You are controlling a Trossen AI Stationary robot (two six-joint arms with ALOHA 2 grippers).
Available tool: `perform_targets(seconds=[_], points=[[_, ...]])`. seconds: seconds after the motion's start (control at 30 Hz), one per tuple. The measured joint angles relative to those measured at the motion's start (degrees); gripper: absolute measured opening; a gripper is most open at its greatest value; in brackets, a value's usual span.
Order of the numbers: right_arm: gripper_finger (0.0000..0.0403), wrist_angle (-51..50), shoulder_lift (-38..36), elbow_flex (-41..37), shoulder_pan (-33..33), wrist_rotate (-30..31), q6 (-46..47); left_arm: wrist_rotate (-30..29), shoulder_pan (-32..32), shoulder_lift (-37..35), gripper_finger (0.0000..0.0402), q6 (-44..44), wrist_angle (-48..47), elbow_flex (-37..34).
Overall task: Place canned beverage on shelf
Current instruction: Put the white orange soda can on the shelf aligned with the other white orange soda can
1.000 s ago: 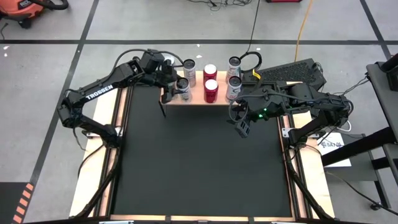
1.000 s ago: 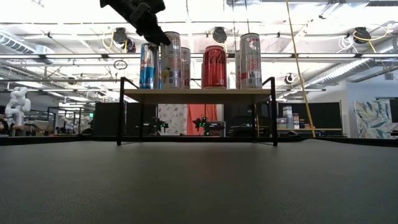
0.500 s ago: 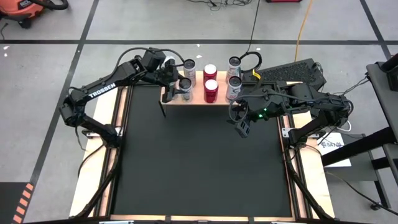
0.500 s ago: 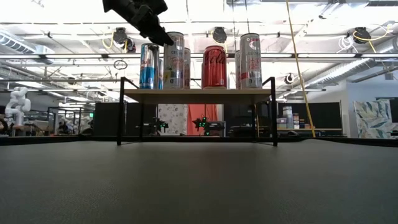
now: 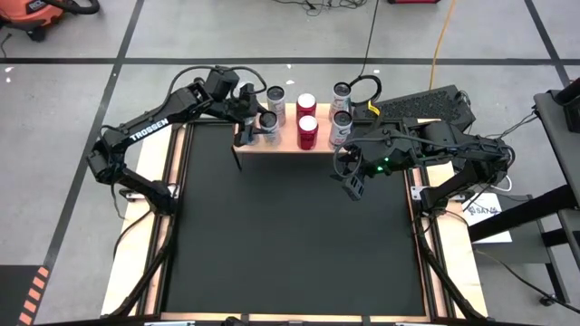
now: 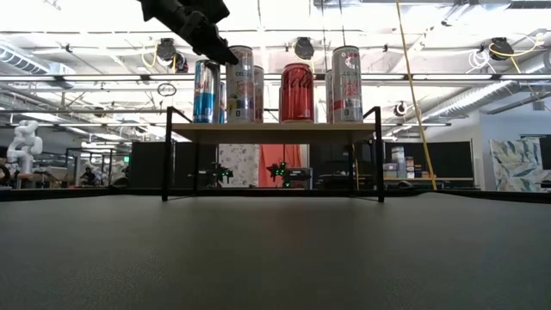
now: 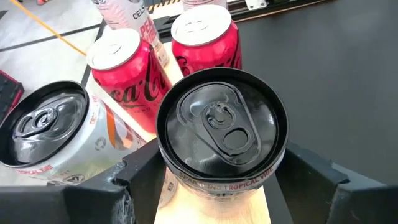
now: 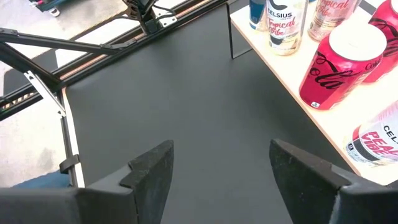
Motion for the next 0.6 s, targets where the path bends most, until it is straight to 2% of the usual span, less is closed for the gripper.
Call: perform_targets(seconds=[0.23,0.4,0.6], points=[[0.0247,0.02,0.01,0.00,0.01,0.00,0.03,0.22,0.00,0.00,0.0262,-0.89,0.09,-0.02],[0.0247,0.02,0.01,0.00,0.01,0.00,0.04,2.61,0.00,0.04,0.0262,-0.95,-0.04,-0.09],[0.0247,0.01,0.01,0.00,0.00,0.00,0.02,1.59,-0.03,0.04,0.0262,-2.12,0.49,-0.09]])
